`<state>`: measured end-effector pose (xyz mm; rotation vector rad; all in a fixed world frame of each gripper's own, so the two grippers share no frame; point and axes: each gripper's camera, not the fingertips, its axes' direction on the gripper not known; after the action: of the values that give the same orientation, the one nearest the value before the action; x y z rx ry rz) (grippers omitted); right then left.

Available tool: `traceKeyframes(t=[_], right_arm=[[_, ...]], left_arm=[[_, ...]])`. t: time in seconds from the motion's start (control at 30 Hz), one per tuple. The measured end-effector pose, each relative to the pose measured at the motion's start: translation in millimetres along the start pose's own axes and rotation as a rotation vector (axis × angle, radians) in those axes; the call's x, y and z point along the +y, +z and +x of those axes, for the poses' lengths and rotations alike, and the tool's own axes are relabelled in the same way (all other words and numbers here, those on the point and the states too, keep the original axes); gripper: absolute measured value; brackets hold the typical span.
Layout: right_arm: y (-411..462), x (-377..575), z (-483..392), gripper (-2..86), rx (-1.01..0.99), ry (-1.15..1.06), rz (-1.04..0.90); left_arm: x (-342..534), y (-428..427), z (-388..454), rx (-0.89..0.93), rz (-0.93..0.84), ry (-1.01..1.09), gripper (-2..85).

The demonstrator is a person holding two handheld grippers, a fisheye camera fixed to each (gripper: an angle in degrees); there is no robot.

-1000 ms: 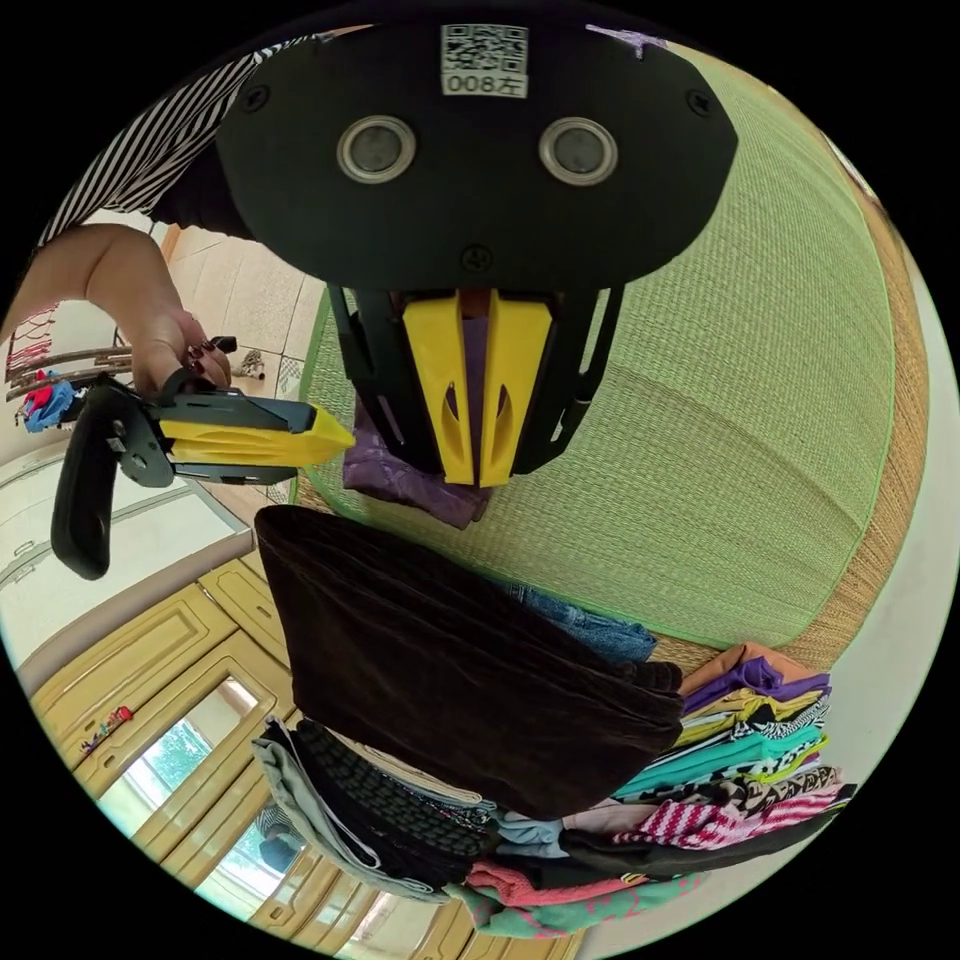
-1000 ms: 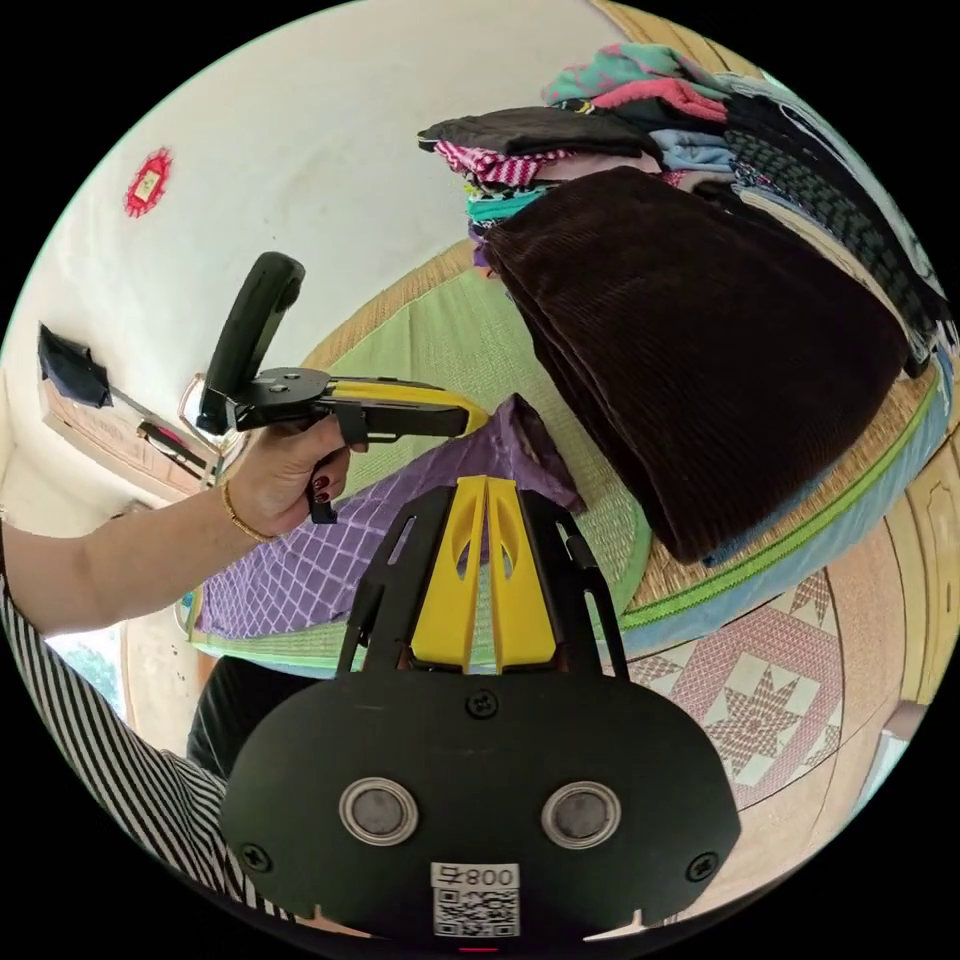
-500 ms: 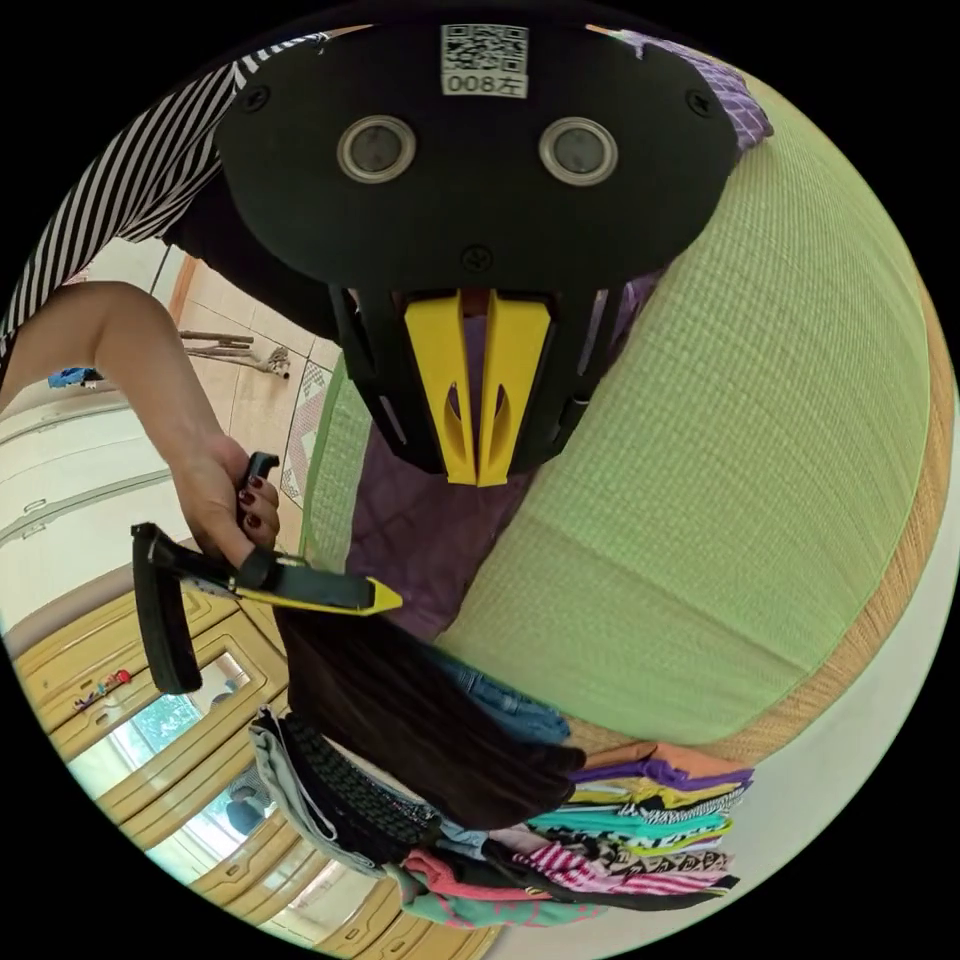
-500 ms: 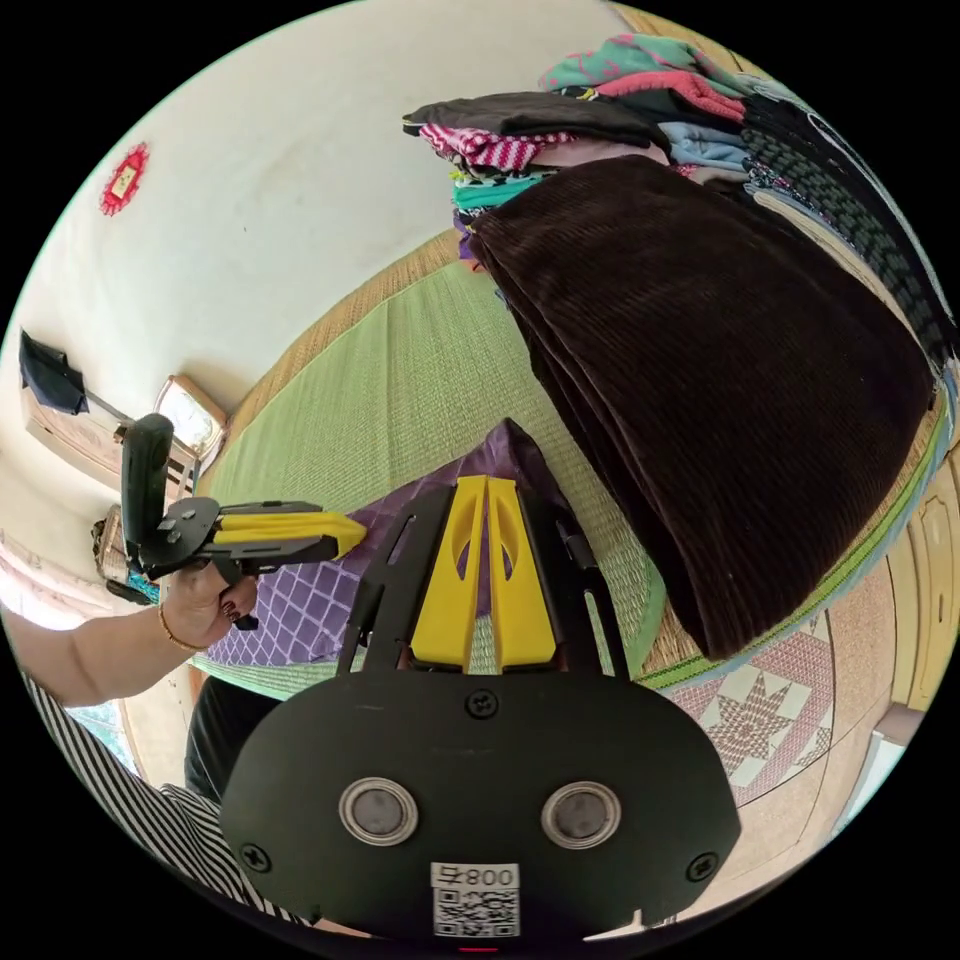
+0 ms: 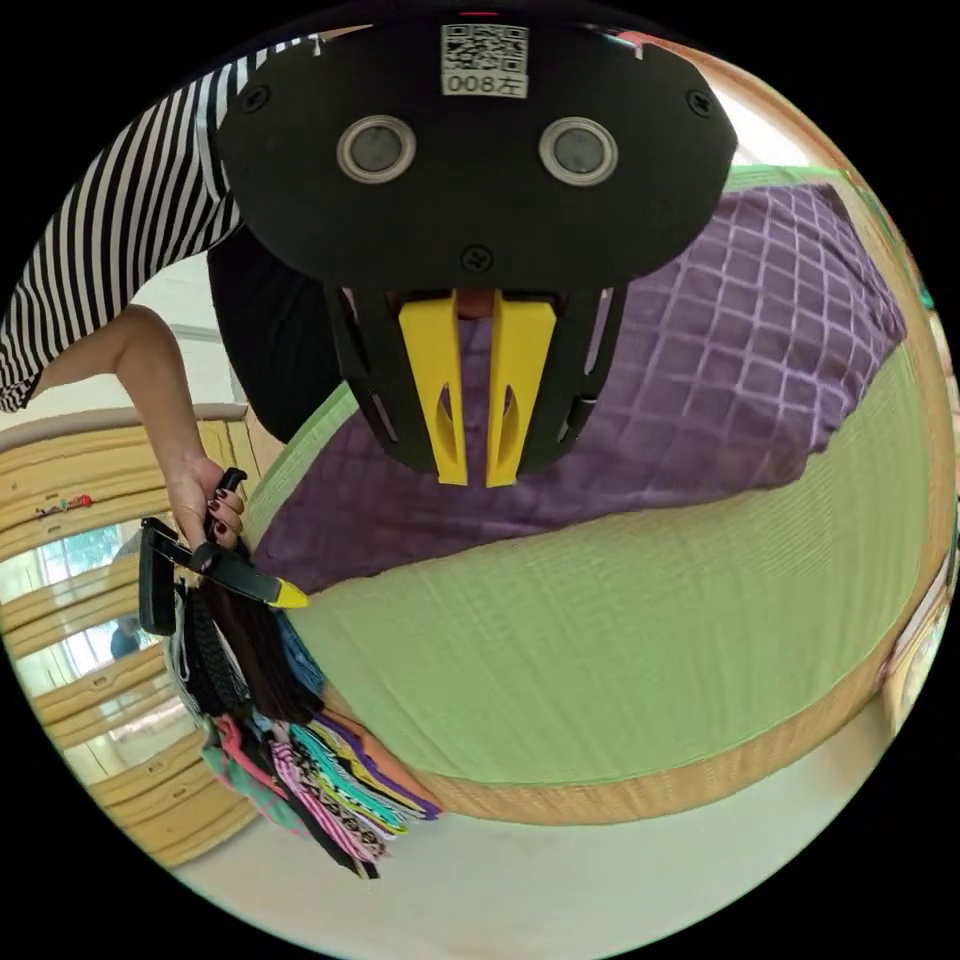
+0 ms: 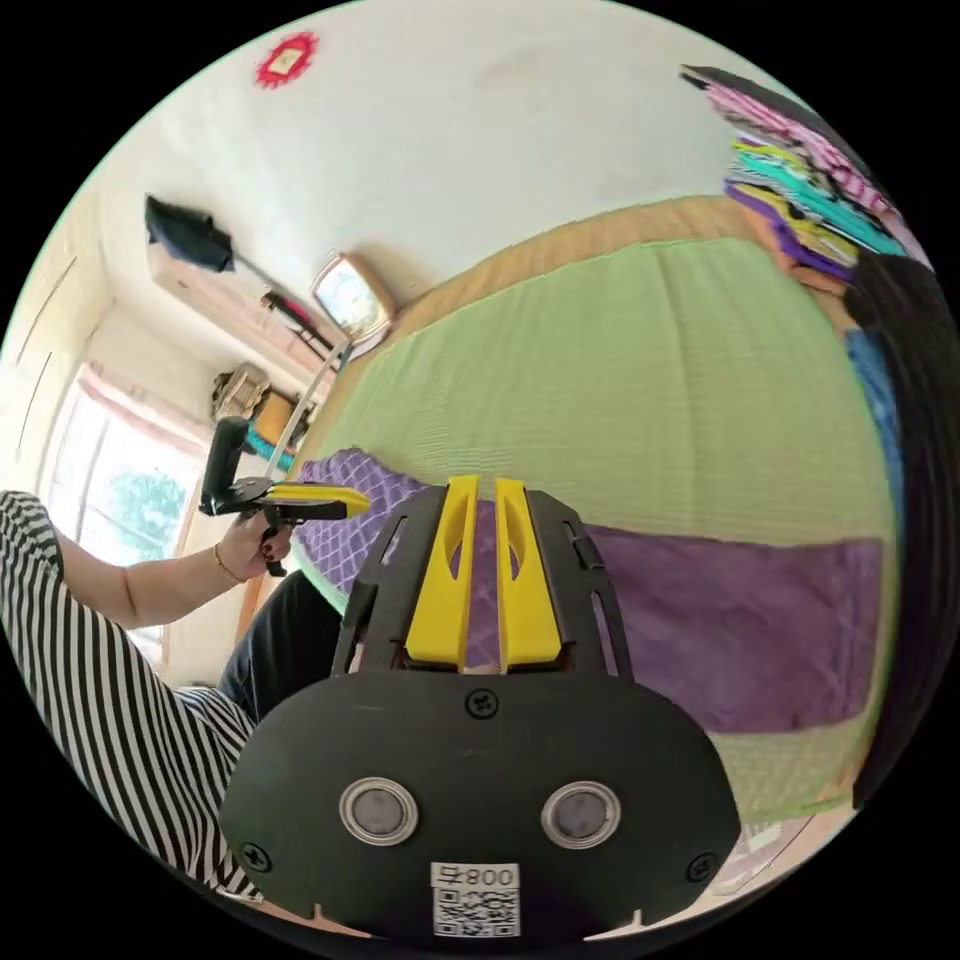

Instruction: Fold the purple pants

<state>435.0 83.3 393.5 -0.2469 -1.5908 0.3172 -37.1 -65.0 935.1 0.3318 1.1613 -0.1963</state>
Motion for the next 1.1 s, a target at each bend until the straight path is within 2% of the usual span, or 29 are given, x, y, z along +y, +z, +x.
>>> traceKeyframes(t=[0.2,0.33,0.47,0.67,0.77,0.9,0.97,1.1], right_arm=[[141.5,-92.2,-34.1,8.1,-0.103,-0.229,-0.263],[201.1,-129.9,-35.6,9.1,-0.115,-0.278,-0.370],[239.2,-148.4,-22.4,9.0,-0.213,-0.271,-0.449],[235.4,-122.1,-24.7,7.2,-0.261,-0.326,-0.378],[237.7,-102.5,-29.8,7.2,-0.209,-0.364,-0.344],[250.6,-89.5,-25.3,7.1,-0.200,-0.386,-0.346],[257.5,-88.7,-18.0,6.9,-0.200,-0.389,-0.371],[246.4,-101.2,2.3,5.7,-0.155,-0.386,-0.297]], left_arm=[[-6.3,-106.2,-4.0,0.000,0.066,-0.147,3.4],[-13.4,-155.7,7.7,0.045,0.097,-0.197,3.4],[-25.9,-214.1,26.2,0.094,0.157,-0.254,3.6],[-58.5,-295.1,68.3,0.132,0.260,-0.280,4.8],[-81.8,-331.3,101.4,0.101,0.285,-0.248,6.4],[-118.3,-355.8,148.6,-0.045,0.170,-0.201,7.1],[-128.9,-362.0,164.7,-0.143,0.102,-0.207,4.4],[-135.1,-397.1,194.4,-0.142,0.135,-0.219,1.6]])
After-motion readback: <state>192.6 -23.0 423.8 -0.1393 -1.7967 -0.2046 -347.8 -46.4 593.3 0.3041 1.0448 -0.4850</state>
